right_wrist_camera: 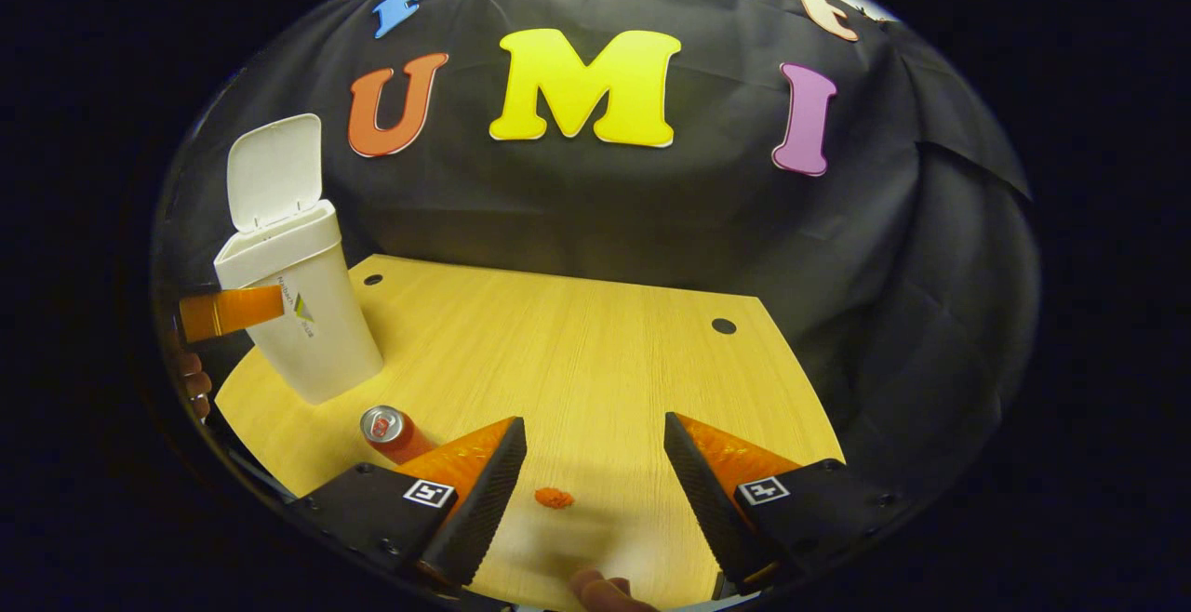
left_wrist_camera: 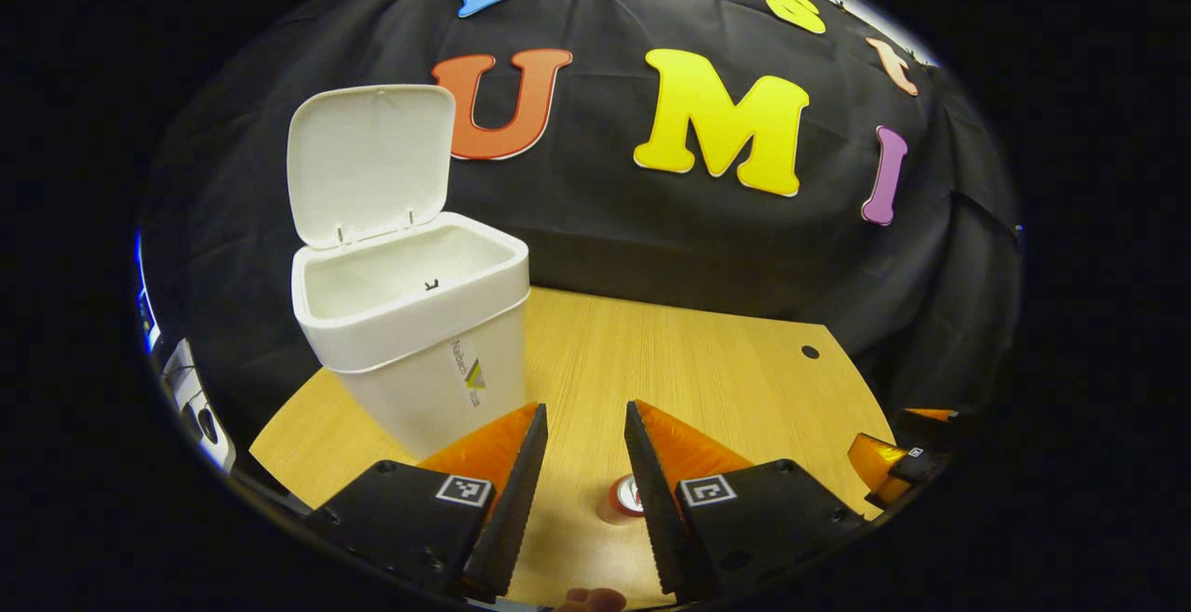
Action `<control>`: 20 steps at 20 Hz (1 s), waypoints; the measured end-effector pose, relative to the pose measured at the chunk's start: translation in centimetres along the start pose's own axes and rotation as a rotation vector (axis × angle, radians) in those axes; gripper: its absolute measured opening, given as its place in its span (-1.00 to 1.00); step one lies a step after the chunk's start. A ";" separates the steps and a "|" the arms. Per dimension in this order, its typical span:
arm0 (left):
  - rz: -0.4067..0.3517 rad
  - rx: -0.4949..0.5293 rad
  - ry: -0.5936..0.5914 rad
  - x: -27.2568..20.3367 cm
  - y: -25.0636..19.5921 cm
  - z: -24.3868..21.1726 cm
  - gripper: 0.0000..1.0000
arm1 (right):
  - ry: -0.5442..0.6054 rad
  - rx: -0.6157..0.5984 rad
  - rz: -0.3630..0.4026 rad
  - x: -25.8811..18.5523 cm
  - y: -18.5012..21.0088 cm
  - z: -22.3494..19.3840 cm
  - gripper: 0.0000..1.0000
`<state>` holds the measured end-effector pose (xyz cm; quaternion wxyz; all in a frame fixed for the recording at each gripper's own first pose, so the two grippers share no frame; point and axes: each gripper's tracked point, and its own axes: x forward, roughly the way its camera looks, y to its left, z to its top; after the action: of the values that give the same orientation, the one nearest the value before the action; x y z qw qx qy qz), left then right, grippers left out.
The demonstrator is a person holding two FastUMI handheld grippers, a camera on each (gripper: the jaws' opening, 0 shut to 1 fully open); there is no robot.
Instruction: Press the lid of the desktop garbage bin to open it, pick up the crumpled paper on the desktop and throw it into the bin, then pick up the pop can on the desktop and drop it into the bin, and finally close the garbage bin lid.
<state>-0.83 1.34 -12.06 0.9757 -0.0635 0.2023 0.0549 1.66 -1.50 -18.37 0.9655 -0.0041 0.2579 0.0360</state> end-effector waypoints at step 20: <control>-0.110 0.068 0.295 1.5 -2.1 -13.1 0.89 | 0.444 -0.012 0.046 8.9 3.5 -15.1 0.89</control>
<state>-4.29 -2.51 -24.32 0.9386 -0.0486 0.3411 -0.0154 1.63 2.16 -35.86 0.8840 -0.0120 0.4638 0.0578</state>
